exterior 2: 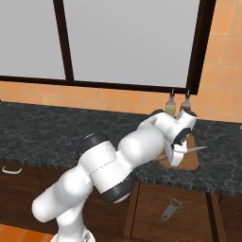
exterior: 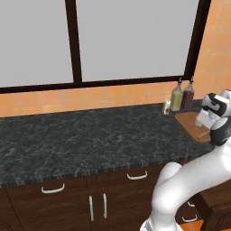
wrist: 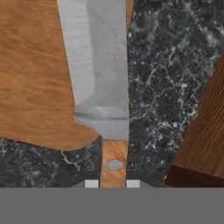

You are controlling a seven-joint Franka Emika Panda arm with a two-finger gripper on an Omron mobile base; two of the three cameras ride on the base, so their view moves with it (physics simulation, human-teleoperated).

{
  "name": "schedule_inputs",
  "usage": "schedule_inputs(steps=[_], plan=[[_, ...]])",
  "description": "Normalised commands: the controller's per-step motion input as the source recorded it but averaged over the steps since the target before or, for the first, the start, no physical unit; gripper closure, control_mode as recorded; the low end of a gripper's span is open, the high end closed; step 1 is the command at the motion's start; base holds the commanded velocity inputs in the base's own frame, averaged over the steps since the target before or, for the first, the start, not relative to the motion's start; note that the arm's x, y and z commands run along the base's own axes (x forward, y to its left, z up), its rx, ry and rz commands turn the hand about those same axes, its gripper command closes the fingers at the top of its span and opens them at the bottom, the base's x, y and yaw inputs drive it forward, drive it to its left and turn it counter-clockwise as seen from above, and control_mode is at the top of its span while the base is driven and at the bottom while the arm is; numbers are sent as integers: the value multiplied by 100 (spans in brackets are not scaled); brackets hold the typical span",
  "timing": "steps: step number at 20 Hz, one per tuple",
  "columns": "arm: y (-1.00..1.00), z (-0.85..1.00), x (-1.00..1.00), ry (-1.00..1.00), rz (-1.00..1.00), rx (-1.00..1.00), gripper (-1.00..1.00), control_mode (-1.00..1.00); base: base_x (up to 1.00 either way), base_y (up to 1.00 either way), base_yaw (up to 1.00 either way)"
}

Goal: Place the appropriate cutting tool for cutting the garlic skin on the cutting board.

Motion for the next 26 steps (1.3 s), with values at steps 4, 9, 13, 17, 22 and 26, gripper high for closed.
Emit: schedule_inputs(steps=[4,9,13,17,22,26], plan=[[-3,-25,45,2,0,1,100,-100,0,0,0],[1,-50,16,1,-1,-2,100,-100,0,0,0],[0,-33,7,0,-1,0,100,-100,0,0,0],[3,-41,6,0,-2,0,-100,-100,0,0,0],[2,-3,-5,1,0,0,-100,-100,0,0,0],[12,31,-43,0,0,0,-100,-100,0,0,0]])
